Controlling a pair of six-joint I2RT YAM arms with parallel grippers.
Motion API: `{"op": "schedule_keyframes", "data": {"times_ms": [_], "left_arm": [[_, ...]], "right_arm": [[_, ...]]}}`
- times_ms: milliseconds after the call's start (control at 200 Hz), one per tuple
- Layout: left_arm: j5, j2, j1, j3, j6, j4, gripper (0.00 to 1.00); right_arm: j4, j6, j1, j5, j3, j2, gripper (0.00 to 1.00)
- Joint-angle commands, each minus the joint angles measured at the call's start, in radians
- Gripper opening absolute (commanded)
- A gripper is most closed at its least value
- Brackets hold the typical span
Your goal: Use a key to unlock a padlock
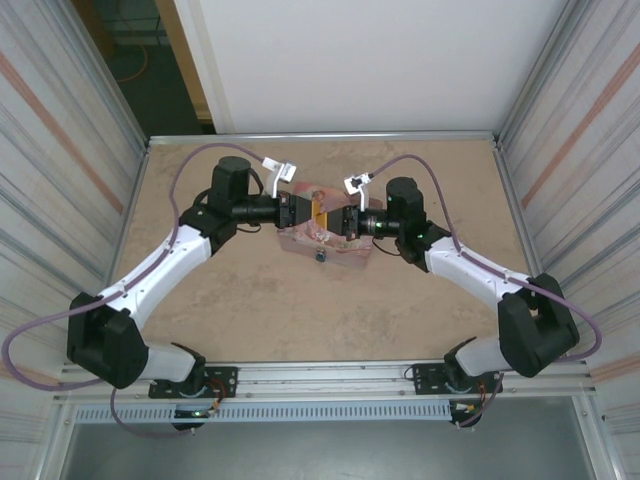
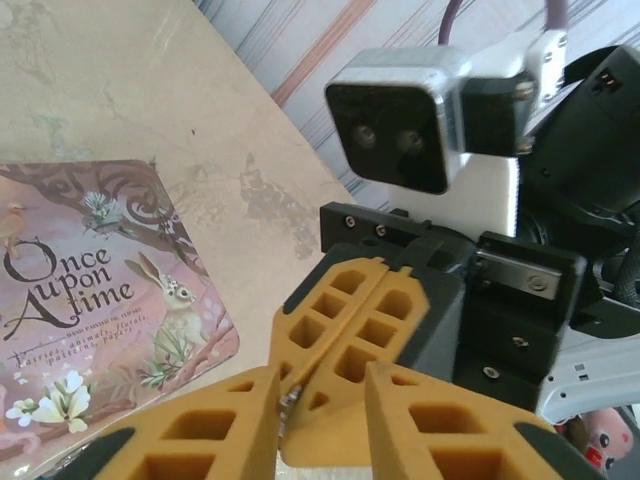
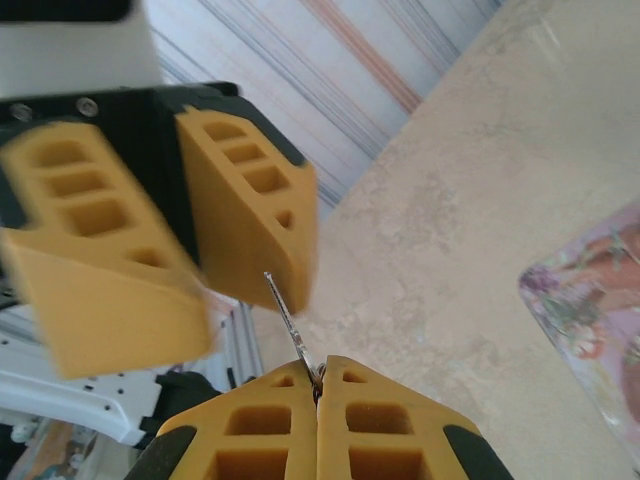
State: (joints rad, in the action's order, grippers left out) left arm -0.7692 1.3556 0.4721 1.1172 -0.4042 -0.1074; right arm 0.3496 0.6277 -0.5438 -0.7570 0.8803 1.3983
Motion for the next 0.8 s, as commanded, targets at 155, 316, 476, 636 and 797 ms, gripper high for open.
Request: {"op": "schedule_keyframes", "data": {"times_ms": [155,316,476,636,797], "left_arm": [[0.150,-0.122,-0.015,-0.059,0.024,-0.032,0.56],[0.242,-0.175,-0.018,-0.186,-0.029,-0.030,0.62],[0.219,-0.160,-0.018,-0.359,-0.187,0.098,0.63],[0.214,-0.102,-0.019,-0.459,-0.265,0.213,0.63],[0.203,-0.001,-0.020,-0.453,-0.265,0.281,0.63]], "right_arm": [[-0.117,-0.091,0.040,0.071,-0.053,-0.038,0.00],[-0.067,-0.074,0.115,0.044,-0.108,-0.010,0.00],[0.010,-0.019,0.169,0.009,-0.134,0.074,0.00],[0.014,-0.017,0.188,0.020,-0.132,0.133,0.00],[0.019,-0.016,0.206,0.020,-0.124,0.184,0.00]]}}
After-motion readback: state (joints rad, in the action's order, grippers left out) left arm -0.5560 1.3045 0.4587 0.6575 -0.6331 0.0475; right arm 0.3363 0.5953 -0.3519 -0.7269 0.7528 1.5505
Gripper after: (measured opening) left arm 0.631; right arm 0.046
